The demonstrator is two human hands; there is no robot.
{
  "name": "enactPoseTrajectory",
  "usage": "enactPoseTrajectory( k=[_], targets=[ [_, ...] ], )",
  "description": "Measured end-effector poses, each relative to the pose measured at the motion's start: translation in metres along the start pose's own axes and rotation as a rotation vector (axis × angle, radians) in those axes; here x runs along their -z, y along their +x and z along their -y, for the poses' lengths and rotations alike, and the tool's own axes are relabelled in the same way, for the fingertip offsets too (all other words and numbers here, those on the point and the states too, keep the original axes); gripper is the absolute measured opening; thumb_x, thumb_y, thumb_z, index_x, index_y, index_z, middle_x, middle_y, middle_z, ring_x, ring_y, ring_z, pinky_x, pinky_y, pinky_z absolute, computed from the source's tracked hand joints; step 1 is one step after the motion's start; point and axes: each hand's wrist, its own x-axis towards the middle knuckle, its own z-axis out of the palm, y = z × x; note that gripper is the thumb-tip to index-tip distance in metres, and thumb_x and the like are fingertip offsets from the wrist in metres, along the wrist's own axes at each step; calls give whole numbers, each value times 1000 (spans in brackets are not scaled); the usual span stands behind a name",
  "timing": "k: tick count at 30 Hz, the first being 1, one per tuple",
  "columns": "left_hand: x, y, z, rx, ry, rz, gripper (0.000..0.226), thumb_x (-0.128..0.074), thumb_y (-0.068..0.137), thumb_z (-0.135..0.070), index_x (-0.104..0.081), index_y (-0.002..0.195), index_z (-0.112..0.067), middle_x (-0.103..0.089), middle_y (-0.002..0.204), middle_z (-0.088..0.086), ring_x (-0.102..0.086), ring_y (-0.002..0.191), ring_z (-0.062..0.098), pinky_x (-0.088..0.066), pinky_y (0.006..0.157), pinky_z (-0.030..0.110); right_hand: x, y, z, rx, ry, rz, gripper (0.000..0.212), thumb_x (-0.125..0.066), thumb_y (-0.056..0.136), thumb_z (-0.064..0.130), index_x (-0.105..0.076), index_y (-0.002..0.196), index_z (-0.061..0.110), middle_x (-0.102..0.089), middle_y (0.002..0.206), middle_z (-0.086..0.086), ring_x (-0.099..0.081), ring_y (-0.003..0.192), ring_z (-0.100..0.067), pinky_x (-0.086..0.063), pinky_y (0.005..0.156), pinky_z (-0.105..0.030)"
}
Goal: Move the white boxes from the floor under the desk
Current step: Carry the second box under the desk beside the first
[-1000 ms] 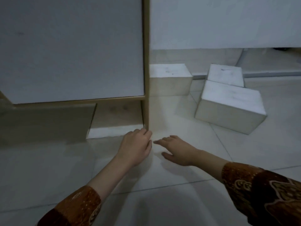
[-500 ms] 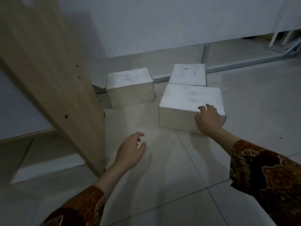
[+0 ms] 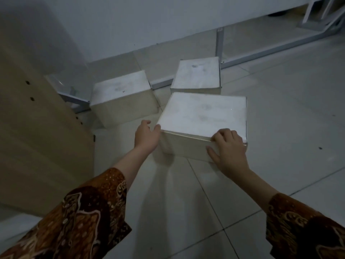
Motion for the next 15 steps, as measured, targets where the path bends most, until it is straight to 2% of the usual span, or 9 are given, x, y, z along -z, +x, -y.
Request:
enactPoseTrajectory(
  k=[3,5,7,9,10,12,14,15],
  targets=[
    [-1,-2,3,-12,25,3,52,-51,90,-39,-43,134,-12,-51,136,15,-53,120,29,-44,93,35,18,-36,18,36,-6,-54,19,-58,82,29,-58,76,11,-60,85,-6,-51,74,-23,-40,63,-31],
    [-2,-7,8,-20,56,45,54,-53,89,-44,-48,133,-13,-56,132,13,-55,117,28,-42,90,31,34,-55,25,47,-41,-44,25,-54,85,28,-53,67,12,-57,70,-3,-47,62,-21,-34,52,-27],
    [-4,-12,10,-42,98,115,53,-54,87,-47,-54,128,-12,-61,124,11,-58,109,26,-40,83,27,45,-59,20,20,-24,-34,24,-56,85,28,-52,67,13,-55,69,-3,-46,60,-20,-35,53,-27],
    [-7,-15,12,-72,142,163,52,-57,85,-48,-58,121,-11,-63,112,6,-57,95,23,-39,77,27,46,-55,6,-141,35,-37,16,-63,82,26,-58,88,12,-61,96,-9,-55,83,-24,-47,69,-35],
    [-8,-17,13,-74,165,167,51,-59,83,-49,-58,118,-11,-60,105,4,-55,90,21,-39,75,28,47,-51,0,-266,82,-19,30,-66,81,27,-57,105,11,-57,116,-13,-54,103,-28,-47,84,-39],
    [-8,-18,13,-74,211,167,50,-62,80,-51,-55,110,-11,-56,98,1,-54,87,21,-39,70,30,49,-42,-7,-466,219,11,66,-67,82,30,-36,137,10,-33,148,-16,-31,135,-32,-30,109,-43],
    [-7,-20,16,-55,227,172,50,-65,77,-53,-52,102,-11,-56,94,1,-55,86,22,-38,65,31,49,-34,-16,-674,318,67,96,-71,77,38,-11,149,16,-11,159,-11,-13,145,-30,-19,114,-48],
    [-8,-22,19,-24,193,182,52,-66,75,-53,-51,101,-10,-56,94,1,-55,86,22,-38,64,31,52,-31,-20,-821,444,115,108,-76,71,44,-7,150,17,-12,159,-11,-17,144,-30,-22,114,-51]
  ],
)
